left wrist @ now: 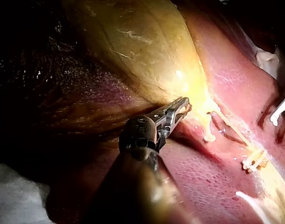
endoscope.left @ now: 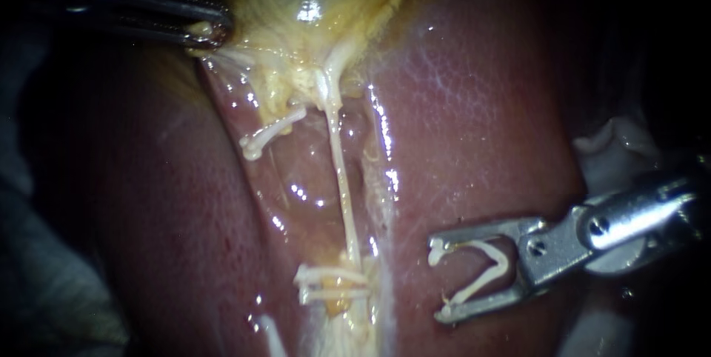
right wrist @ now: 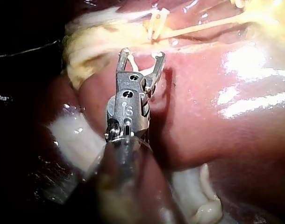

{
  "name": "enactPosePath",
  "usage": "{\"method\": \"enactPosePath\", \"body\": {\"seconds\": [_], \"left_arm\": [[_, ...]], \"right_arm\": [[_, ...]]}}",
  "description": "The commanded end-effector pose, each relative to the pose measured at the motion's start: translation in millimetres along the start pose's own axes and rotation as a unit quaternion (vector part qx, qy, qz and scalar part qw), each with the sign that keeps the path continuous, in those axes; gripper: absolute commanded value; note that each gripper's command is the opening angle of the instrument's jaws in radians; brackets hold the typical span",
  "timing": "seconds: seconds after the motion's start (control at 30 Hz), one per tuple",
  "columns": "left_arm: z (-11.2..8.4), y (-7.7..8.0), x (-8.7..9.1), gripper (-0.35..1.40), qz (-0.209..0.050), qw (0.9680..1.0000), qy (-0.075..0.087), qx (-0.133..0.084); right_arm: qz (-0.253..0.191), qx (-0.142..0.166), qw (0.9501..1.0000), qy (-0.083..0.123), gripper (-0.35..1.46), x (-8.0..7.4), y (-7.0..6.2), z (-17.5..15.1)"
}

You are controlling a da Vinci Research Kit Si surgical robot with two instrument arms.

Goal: Clipping first clip right tube

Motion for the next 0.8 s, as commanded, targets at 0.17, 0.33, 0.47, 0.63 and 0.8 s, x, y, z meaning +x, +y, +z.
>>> {"method": "enactPosePath", "body": {"seconds": [0.17, 0.33, 0.47, 0.63, 0.8], "left_arm": [[0.0, 0.0, 0.0, -0.35, 0.000, 1.0000, 0.000, 0.000], [0.0, 0.0, 0.0, -0.35, 0.000, 1.0000, 0.000, 0.000], [0.0, 0.0, 0.0, -0.35, 0.000, 1.0000, 0.000, 0.000], [0.0, 0.1, 0.0, -0.35, 0.000, 1.0000, 0.000, 0.000], [0.0, 0.1, 0.0, -0.35, 0.000, 1.0000, 0.000, 0.000]], "right_arm": [[0.049, 0.000, 0.9983, 0.031, 0.50, 0.1, 1.3, 1.2], [0.104, 0.001, 0.9928, 0.058, 0.50, 0.3, 2.7, 2.6], [0.141, 0.005, 0.9870, 0.077, 0.50, 0.5, 3.9, 3.6], [0.187, 0.011, 0.9778, 0.094, 0.50, 0.2, 5.3, 5.0], [0.209, 0.016, 0.9725, 0.101, 0.50, -1.1, 6.2, 6.6]]}}
